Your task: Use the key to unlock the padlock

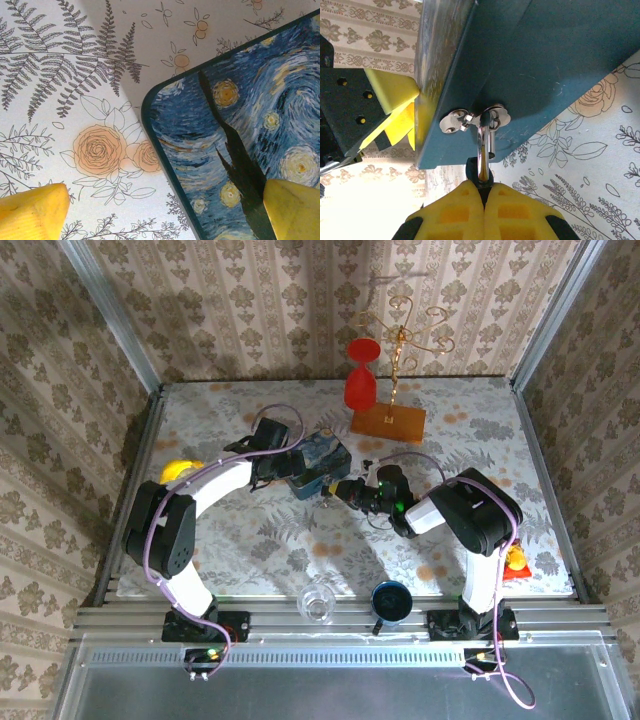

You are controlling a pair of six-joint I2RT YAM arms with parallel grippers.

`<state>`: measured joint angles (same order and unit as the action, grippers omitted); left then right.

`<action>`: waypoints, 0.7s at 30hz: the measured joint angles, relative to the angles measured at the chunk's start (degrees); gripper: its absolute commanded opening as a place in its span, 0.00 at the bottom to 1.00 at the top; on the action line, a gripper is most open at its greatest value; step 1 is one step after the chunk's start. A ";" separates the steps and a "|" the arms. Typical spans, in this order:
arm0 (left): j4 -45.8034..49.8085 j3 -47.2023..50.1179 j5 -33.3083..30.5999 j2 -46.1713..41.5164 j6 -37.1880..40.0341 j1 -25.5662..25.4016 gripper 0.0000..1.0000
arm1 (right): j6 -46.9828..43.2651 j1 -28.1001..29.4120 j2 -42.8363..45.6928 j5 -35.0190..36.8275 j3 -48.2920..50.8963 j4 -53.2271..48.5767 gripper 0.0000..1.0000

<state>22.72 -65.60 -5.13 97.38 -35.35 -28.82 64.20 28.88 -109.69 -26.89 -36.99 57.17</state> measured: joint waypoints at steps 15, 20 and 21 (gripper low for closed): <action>-0.20 0.57 0.85 -0.39 -0.02 0.04 1.00 | 6.47 -0.42 -3.69 -1.22 0.00 9.57 0.00; 0.17 0.79 1.03 -0.85 0.00 0.04 1.00 | 6.58 -0.42 -3.69 -1.18 0.48 10.05 0.00; 0.31 0.79 1.03 -0.92 0.02 0.04 1.00 | 6.60 -0.42 -3.69 -1.18 0.48 10.21 0.00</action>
<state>23.03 -64.82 -4.10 96.47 -35.33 -28.77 70.81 28.47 -113.38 -28.08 -36.51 67.37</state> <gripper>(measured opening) 0.999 0.038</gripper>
